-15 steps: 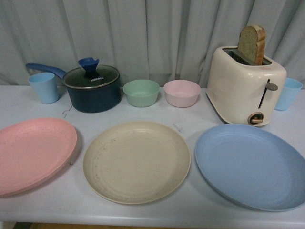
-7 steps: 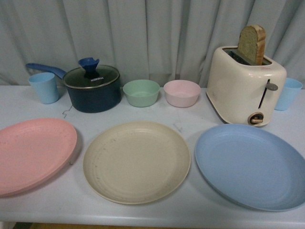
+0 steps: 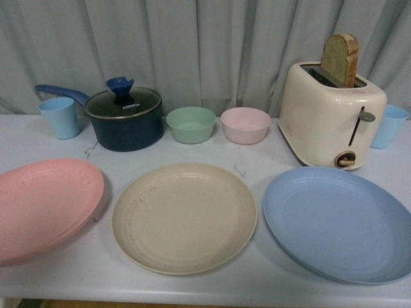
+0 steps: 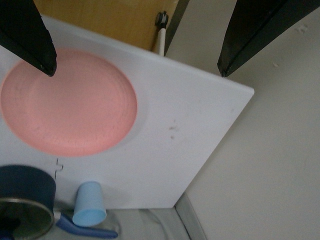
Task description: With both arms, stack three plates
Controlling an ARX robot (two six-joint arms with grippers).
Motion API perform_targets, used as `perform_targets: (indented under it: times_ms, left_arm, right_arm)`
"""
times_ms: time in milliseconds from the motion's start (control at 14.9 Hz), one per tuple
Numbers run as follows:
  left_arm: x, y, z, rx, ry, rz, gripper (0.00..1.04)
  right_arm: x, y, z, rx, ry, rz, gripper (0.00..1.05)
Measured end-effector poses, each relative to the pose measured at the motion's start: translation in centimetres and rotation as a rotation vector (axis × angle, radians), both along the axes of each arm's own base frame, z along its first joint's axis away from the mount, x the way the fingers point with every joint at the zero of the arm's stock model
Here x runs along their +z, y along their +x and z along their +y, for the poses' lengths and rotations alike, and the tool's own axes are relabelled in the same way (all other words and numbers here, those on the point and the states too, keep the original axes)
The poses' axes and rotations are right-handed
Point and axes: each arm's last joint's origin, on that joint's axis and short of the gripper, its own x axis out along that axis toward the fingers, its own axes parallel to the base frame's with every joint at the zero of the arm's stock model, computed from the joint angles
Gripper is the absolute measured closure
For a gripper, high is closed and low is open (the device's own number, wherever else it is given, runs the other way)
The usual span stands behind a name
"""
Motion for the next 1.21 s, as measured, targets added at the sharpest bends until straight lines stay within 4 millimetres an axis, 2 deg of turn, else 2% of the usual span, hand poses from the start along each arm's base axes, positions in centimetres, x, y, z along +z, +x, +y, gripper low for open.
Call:
perform_targets:
  times_ms: [201,402,536,603,670,804,938,1205]
  left_arm:
    - [0.9,1.7,0.4,-0.023,-0.028,0.019,0.07]
    - [0.9,3.8,1.0,-0.059,-0.07,0.093,0.07]
    - [0.2,8.5,3.5,-0.075,-0.15,0.248,0.07]
    - [-1.9,14.9,7.7,-0.161,-0.281,0.416,0.07]
    - [-6.2,19.6,11.4,-0.198,-0.38,0.525,0.07]
    - [-7.6,21.7,13.1,-0.212,-0.403,0.53,0.07]
    - [-10.5,23.4,14.5,-0.247,-0.435,0.577,0.07]
    - [-13.1,24.8,16.8,-0.25,-0.471,0.605,0.07]
  right_arm:
    - [0.0,0.0,0.0,0.001,0.0,0.0,0.06]
    - [0.0,0.0,0.0,0.002,0.0,0.0,0.06]
    - [0.0,0.0,0.0,0.001,0.0,0.0,0.06]
    - [0.0,0.0,0.0,0.001,0.0,0.0,0.06]
    - [0.0,0.0,0.0,0.001,0.0,0.0,0.06]
    - [0.0,0.0,0.0,0.001,0.0,0.0,0.06]
    - [0.0,0.0,0.0,0.001,0.0,0.0,0.06]
    - [0.0,0.0,0.0,0.002,0.0,0.0,0.06]
